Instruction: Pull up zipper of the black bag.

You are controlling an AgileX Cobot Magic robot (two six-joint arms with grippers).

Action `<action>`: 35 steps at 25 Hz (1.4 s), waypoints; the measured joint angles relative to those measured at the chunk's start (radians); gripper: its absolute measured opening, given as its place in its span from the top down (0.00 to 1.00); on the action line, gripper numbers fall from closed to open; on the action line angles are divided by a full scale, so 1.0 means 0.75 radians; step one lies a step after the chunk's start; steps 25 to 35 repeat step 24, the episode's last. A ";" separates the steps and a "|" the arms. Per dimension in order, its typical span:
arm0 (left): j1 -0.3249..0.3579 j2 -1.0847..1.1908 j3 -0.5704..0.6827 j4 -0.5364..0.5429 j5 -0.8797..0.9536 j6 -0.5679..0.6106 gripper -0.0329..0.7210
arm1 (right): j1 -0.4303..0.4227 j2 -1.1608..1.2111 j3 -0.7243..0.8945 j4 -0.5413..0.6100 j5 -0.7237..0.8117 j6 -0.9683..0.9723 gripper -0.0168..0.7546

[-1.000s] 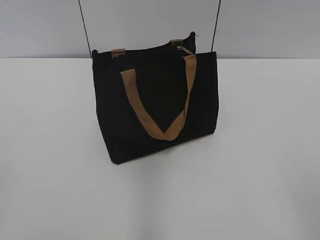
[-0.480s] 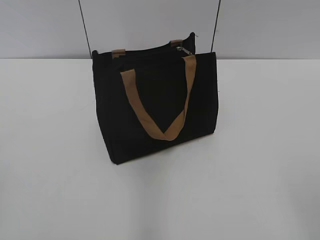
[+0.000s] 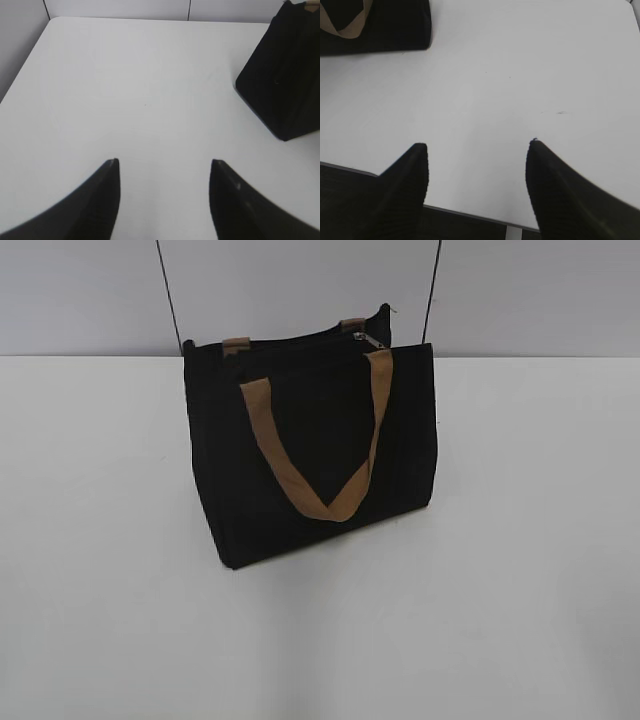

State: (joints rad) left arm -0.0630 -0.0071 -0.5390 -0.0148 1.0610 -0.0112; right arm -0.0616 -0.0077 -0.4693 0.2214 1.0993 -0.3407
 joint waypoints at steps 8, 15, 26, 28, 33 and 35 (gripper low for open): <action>0.041 0.000 0.000 0.000 0.000 0.000 0.39 | 0.000 0.000 0.000 0.003 0.000 -0.001 0.37; 0.050 0.000 0.000 0.000 0.000 0.000 0.39 | 0.000 0.000 0.000 0.003 0.000 -0.003 0.37; 0.050 0.000 0.000 0.000 0.000 0.000 0.39 | 0.000 0.000 0.000 0.003 0.000 -0.003 0.37; 0.050 0.000 0.000 0.000 0.000 0.000 0.39 | 0.000 0.000 0.000 0.003 0.000 -0.003 0.37; 0.050 0.000 0.000 0.000 0.000 0.000 0.39 | 0.000 0.000 0.000 0.003 0.000 -0.003 0.37; 0.050 0.000 0.000 0.000 0.000 0.000 0.39 | 0.000 0.000 0.000 0.003 0.000 -0.003 0.37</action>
